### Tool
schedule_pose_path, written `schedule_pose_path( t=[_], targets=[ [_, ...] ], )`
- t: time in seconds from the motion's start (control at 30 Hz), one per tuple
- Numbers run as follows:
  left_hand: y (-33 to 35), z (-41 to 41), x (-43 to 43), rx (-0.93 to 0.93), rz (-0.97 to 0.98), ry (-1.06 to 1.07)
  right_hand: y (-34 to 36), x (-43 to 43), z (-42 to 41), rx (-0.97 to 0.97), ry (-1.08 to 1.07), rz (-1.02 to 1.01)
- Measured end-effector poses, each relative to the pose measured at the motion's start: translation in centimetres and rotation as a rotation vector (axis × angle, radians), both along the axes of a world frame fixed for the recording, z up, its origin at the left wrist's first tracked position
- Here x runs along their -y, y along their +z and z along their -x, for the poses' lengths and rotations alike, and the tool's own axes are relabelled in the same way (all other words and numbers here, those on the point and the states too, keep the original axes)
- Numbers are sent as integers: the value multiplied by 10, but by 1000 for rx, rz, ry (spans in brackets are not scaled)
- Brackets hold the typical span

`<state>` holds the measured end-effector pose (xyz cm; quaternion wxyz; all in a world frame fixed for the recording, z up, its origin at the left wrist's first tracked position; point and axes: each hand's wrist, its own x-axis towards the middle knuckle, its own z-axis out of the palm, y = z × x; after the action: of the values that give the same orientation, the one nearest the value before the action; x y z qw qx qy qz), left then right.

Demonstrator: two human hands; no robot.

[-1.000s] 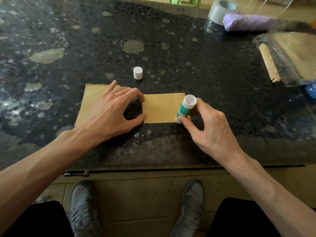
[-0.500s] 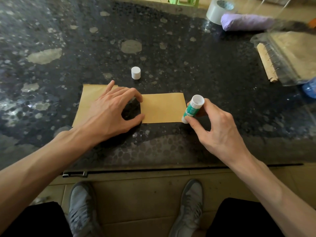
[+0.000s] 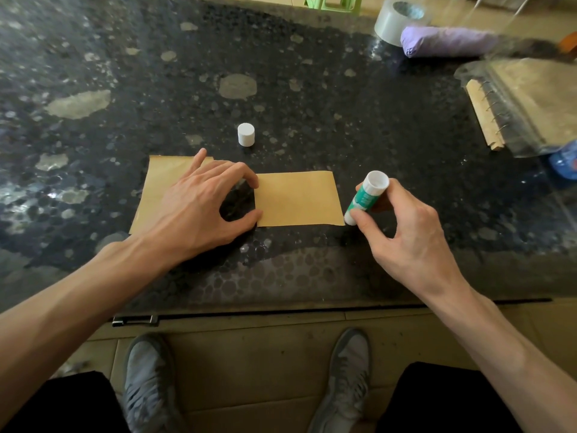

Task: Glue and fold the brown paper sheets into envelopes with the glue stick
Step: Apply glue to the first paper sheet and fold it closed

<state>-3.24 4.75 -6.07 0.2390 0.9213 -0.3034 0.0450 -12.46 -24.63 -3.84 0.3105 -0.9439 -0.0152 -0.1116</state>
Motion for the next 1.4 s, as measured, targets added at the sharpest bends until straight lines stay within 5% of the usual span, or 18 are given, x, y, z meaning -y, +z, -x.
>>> schedule_pose_path(
  t=[0.3,0.83,1.4],
  targets=[
    [1,-1,1,-18,8,4,8,-16,-35,57,9,-374],
    [-2,-2,0,-55,35,21,-3,-81,-63,-6,208,-64],
    [-5,-2,0,-53,49,8,-11,-88,-80,52,137,-32]
  ],
)
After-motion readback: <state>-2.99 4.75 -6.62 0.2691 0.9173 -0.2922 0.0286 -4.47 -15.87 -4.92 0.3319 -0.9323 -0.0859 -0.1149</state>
